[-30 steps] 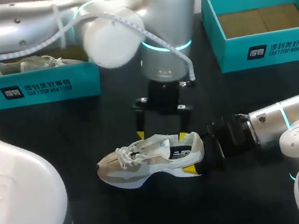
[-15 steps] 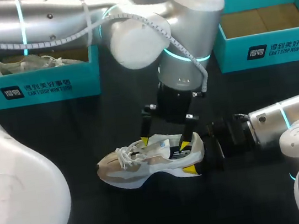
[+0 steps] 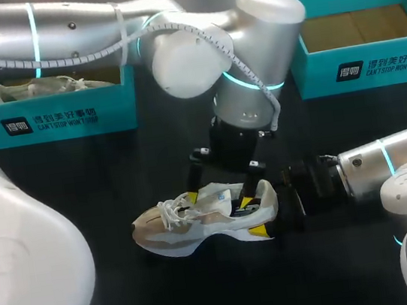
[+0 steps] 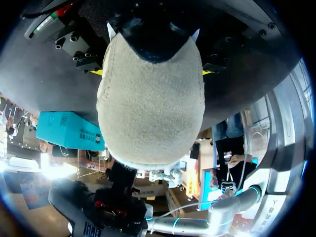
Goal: Take the shoe out of the shoebox, open the shoe tongue, remove and reinsert the insole, then place the shoe into the shoebox
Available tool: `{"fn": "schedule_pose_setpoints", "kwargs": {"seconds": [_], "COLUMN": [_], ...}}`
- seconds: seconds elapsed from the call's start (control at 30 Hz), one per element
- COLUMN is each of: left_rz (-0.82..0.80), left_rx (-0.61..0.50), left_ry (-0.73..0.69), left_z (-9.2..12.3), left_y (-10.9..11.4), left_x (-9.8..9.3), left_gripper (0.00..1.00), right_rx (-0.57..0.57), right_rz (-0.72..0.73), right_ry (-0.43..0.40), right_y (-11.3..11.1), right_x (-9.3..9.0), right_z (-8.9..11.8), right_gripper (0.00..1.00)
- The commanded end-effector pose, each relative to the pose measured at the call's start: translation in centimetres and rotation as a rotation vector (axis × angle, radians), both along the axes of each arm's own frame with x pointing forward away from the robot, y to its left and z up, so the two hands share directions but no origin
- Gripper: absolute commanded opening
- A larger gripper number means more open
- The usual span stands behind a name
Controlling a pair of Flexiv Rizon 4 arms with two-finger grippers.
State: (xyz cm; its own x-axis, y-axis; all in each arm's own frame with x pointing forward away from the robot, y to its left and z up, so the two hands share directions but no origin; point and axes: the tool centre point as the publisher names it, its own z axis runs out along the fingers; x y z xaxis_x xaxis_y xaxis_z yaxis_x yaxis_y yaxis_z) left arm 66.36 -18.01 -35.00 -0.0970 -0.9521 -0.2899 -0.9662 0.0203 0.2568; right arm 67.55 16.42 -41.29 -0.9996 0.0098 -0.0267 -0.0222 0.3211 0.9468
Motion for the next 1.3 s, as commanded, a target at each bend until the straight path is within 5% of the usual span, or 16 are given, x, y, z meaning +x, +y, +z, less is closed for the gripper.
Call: {"fn": "schedule_pose_setpoints", "kwargs": {"seconds": [0.03,0.4,0.5,0.77,0.93,1.3], "left_rz": [0.008,0.017,0.008,0.008,0.016,0.012], "left_rx": [0.009,0.029,0.038,0.032,0.007,-0.023], "left_ry": [0.007,0.019,0.021,0.027,0.024,-0.001], "left_z": [-0.3,-0.1,-0.1,0.3,0.9,2.1], "left_y": [0.5,1.2,1.3,1.9,2.5,3.2], "left_x": [0.3,0.3,0.0,-0.3,-0.4,-0.9], "left_gripper": [1.00,1.00,0.87,0.71,0.49,0.45], "right_rx": [-0.005,-0.005,-0.005,-0.005,-0.005,-0.005], "right_rz": [0.001,0.001,0.001,0.001,0.001,0.001], "right_ry": [0.001,0.001,0.001,0.001,0.001,0.001], "right_y": [0.1,0.1,0.1,0.1,0.1,0.1], "right_x": [0.0,0.0,0.0,0.0,0.0,0.0], "right_z": [0.1,0.1,0.1,0.1,0.1,0.1], "right_gripper": [0.00,0.00,0.00,0.00,0.00,0.00]}}
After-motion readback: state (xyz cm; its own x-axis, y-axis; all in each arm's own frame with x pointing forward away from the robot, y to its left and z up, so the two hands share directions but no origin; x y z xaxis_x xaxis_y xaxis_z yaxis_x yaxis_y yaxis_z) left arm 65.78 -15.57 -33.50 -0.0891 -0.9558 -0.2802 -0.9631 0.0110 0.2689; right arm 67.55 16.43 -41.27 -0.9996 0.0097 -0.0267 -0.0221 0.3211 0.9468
